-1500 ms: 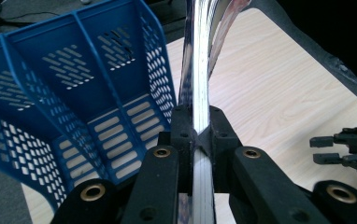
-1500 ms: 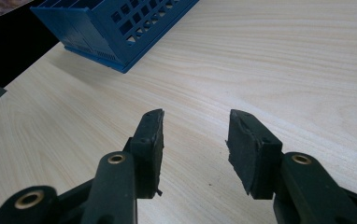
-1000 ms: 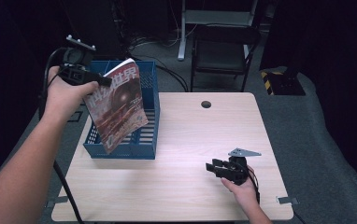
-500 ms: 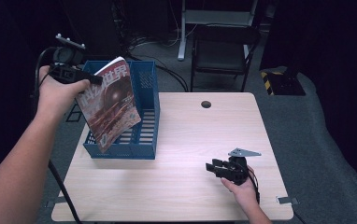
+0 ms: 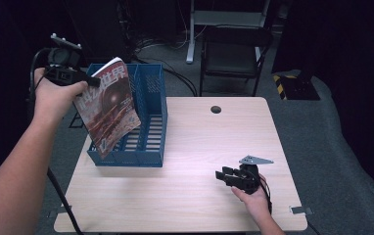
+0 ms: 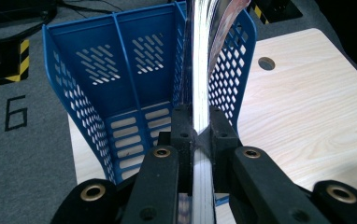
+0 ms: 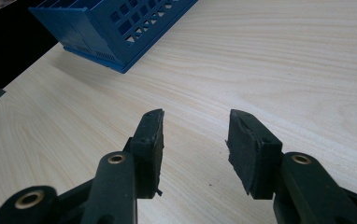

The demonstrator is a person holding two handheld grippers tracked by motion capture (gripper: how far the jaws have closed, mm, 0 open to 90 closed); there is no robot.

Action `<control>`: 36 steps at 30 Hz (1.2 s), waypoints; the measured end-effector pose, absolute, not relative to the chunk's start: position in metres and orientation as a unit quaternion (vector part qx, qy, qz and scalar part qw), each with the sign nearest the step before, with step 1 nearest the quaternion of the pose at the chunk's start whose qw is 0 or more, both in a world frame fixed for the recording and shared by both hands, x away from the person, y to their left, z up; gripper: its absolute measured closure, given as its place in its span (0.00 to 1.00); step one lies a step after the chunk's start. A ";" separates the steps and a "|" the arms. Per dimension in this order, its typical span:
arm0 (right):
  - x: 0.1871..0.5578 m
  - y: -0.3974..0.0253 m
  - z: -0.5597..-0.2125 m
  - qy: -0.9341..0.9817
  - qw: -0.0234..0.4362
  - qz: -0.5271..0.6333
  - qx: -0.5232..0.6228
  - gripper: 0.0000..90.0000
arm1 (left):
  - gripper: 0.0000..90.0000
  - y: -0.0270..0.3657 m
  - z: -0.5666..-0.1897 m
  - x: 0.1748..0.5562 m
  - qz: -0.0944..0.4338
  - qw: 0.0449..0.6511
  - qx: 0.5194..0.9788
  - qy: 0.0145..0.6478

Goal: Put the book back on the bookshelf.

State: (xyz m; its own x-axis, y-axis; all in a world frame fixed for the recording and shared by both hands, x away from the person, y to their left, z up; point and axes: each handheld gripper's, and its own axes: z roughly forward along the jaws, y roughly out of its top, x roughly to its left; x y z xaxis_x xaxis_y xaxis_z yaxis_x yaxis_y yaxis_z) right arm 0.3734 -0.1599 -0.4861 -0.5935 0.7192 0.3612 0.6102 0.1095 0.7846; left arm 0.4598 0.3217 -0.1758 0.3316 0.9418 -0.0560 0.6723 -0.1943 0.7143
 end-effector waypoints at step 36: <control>0.374 -0.161 -0.486 0.742 0.054 0.495 0.449 0.62 | 0.93 0.326 -0.180 0.481 0.218 0.319 0.719 0.578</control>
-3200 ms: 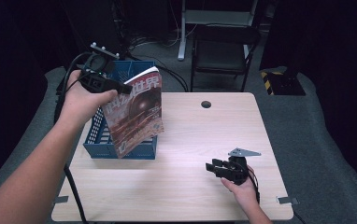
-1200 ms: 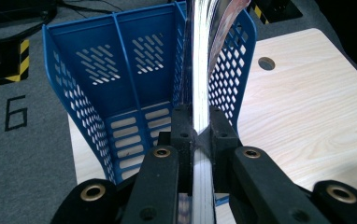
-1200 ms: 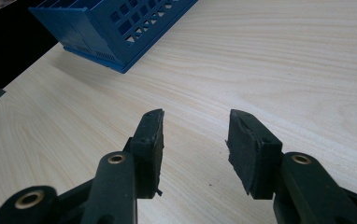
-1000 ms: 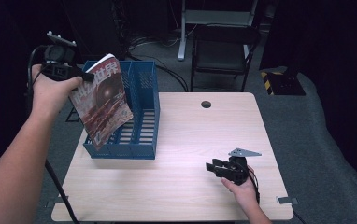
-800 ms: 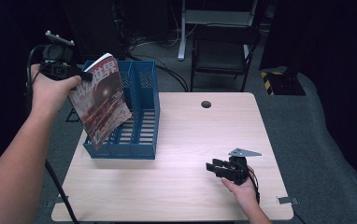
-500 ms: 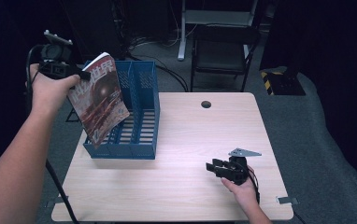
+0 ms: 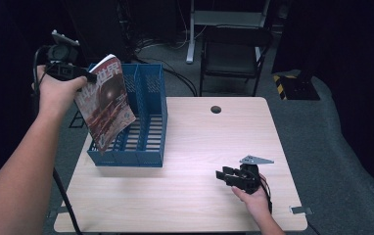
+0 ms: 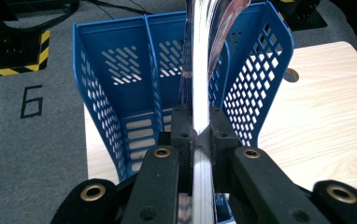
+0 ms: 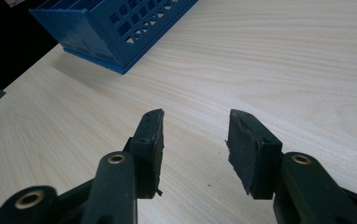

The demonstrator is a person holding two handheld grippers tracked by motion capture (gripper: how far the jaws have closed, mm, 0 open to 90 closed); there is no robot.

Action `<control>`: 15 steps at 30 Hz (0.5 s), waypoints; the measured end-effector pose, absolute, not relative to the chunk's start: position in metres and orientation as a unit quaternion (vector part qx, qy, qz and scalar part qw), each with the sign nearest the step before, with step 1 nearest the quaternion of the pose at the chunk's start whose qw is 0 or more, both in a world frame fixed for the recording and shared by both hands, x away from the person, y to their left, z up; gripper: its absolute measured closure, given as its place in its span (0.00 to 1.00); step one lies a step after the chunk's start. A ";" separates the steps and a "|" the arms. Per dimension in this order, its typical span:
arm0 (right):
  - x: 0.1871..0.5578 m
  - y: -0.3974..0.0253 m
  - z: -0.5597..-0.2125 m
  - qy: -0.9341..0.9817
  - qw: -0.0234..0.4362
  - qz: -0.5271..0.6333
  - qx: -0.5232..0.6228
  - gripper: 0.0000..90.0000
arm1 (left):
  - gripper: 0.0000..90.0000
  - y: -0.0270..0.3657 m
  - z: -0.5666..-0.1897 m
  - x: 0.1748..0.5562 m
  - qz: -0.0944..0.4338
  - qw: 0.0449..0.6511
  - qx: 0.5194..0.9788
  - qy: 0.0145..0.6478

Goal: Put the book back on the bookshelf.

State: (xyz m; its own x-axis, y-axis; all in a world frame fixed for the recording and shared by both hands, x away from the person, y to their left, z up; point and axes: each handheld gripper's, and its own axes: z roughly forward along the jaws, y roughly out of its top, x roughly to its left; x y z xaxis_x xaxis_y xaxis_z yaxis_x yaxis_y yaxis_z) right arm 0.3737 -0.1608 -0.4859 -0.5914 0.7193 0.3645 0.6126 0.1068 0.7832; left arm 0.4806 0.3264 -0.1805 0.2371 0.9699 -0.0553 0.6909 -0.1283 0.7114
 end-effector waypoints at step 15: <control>0.374 -0.162 -0.486 0.742 0.057 0.496 0.447 0.62 | 0.93 0.311 -0.184 0.494 0.229 0.319 0.711 0.583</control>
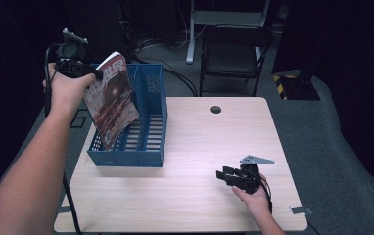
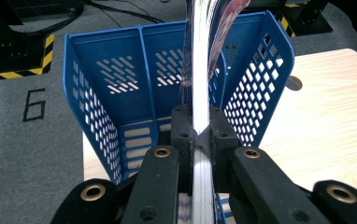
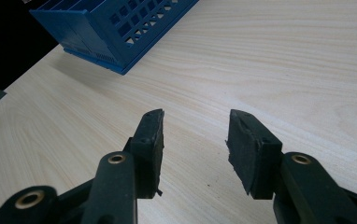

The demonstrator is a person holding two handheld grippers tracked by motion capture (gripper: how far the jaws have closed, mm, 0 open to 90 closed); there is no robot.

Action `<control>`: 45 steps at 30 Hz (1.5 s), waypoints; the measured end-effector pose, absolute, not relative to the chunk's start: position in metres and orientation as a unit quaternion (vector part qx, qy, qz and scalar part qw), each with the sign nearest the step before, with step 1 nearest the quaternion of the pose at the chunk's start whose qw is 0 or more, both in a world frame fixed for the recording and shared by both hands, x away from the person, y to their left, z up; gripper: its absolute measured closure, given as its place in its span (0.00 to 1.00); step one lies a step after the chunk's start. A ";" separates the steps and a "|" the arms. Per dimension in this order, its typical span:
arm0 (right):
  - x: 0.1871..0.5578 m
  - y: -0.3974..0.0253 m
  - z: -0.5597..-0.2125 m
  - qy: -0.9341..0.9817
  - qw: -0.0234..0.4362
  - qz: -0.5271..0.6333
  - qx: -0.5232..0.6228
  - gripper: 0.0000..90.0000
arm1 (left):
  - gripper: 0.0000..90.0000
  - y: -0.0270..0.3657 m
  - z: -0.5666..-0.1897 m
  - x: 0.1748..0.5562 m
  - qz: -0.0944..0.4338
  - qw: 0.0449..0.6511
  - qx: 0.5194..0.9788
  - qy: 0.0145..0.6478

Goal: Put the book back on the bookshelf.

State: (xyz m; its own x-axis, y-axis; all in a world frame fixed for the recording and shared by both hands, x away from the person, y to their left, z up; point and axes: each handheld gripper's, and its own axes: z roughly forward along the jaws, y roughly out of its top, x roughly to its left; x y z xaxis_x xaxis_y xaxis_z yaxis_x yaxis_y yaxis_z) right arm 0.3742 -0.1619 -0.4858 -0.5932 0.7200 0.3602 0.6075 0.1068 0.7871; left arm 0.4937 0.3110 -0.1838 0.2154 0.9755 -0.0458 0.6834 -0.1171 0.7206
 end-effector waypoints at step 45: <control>0.374 -0.163 -0.485 0.741 0.054 0.496 0.449 0.62 | 0.93 0.306 -0.223 0.511 0.240 0.339 0.671 0.614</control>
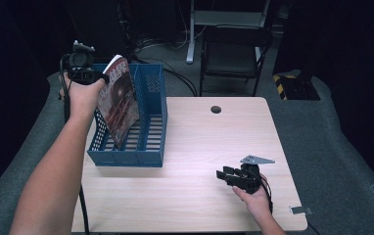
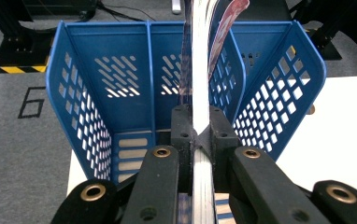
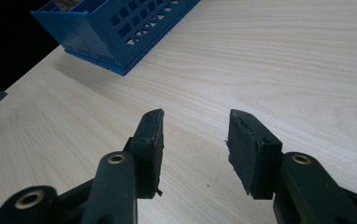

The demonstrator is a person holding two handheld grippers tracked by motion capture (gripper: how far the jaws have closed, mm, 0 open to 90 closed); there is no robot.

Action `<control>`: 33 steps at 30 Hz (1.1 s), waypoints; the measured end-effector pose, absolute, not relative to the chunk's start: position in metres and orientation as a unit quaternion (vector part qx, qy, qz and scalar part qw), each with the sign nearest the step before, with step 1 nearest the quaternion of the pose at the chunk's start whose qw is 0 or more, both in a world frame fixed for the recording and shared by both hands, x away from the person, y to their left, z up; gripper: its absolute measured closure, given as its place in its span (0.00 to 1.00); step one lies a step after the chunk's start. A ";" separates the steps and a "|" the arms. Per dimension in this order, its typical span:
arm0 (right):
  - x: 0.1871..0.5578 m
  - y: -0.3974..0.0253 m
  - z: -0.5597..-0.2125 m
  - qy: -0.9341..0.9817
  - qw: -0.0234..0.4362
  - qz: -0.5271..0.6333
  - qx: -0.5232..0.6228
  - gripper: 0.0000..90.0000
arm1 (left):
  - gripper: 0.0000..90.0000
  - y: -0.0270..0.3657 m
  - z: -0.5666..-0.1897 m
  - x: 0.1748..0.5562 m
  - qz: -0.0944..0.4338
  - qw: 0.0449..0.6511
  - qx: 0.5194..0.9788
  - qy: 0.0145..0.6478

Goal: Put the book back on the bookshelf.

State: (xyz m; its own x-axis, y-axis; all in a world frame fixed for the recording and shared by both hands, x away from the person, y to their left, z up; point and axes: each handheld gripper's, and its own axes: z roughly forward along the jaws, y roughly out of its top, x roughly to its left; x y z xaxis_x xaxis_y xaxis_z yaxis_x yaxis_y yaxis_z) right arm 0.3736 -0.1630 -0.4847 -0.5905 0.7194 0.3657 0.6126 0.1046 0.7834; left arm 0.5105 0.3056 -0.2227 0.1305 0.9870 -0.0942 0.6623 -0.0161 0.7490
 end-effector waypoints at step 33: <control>0.374 -0.163 -0.485 0.740 0.053 0.497 0.450 0.62 | 0.93 0.312 -0.271 0.516 0.231 0.324 0.667 0.629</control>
